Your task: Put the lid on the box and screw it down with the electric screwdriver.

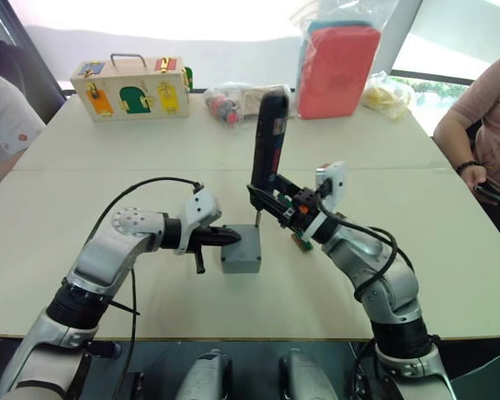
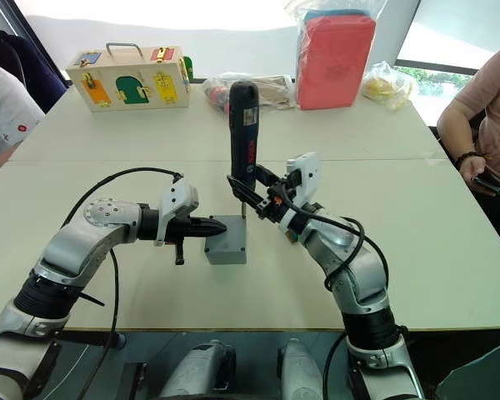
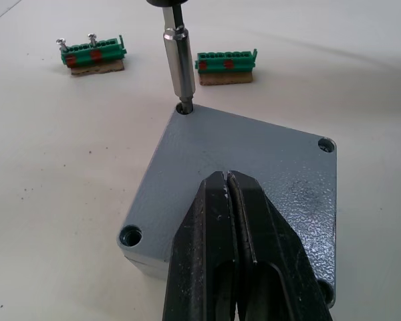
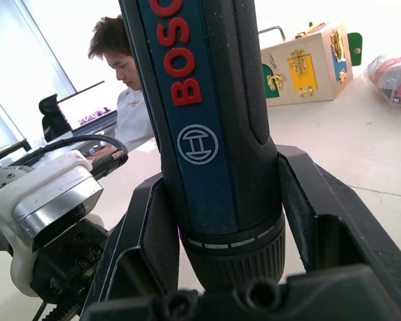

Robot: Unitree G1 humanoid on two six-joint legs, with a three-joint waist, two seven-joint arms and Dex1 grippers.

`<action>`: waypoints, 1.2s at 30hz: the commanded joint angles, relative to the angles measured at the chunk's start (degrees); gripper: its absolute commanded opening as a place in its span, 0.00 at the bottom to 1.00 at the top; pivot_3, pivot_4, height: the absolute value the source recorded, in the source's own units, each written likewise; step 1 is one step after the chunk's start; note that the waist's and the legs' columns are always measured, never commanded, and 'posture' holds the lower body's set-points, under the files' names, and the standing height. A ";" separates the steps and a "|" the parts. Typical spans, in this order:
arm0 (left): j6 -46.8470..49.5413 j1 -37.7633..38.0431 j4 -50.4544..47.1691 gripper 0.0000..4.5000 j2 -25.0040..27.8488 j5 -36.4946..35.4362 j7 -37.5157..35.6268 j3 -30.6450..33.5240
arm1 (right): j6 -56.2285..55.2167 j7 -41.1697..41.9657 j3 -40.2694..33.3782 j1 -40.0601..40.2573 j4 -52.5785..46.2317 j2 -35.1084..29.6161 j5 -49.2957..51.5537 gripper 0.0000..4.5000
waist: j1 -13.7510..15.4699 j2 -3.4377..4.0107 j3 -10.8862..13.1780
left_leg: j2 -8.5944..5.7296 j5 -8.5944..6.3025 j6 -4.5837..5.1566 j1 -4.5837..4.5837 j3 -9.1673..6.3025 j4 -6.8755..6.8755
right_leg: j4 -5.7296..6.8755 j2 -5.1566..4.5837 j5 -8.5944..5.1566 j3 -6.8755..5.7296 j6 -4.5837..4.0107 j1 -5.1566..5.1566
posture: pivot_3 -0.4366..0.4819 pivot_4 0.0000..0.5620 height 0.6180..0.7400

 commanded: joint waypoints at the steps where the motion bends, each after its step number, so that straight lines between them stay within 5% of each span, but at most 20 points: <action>1: 0.32 1.04 -0.03 0.00 0.38 1.08 -0.01 -1.43 | 2.96 -0.47 2.87 1.98 4.00 -0.56 -2.67 0.39 | 0.00 0.02 -0.03 | 0.02 -0.01 0.02 0.10 -0.01 -0.04 | -0.09 0.00 0.00 0.00 0.00 0.13 | 0.48 0.27 0.98; 29: 1.04 2.11 -1.08 0.00 0.08 0.83 0.85 -1.89 | -0.86 -0.97 1.78 1.55 5.45 2.40 -4.00 0.39 | 0.04 0.08 -1.06 | 0.04 -0.12 0.13 1.07 -0.09 -0.81 | -0.88 -0.15 -0.03 0.00 -0.05 1.13 | 0.48 0.27 0.98; 36: 1.85 2.41 -1.55 0.00 0.13 0.64 1.55 -1.34 | 7.84 -2.77 -4.62 -8.61 -4.06 -0.18 3.38 0.39 | -0.02 0.22 -0.94 | 0.02 -0.12 0.13 0.93 -0.06 -0.84 | -0.88 -0.25 -0.03 0.00 -0.05 0.94 | 0.48 0.27 0.98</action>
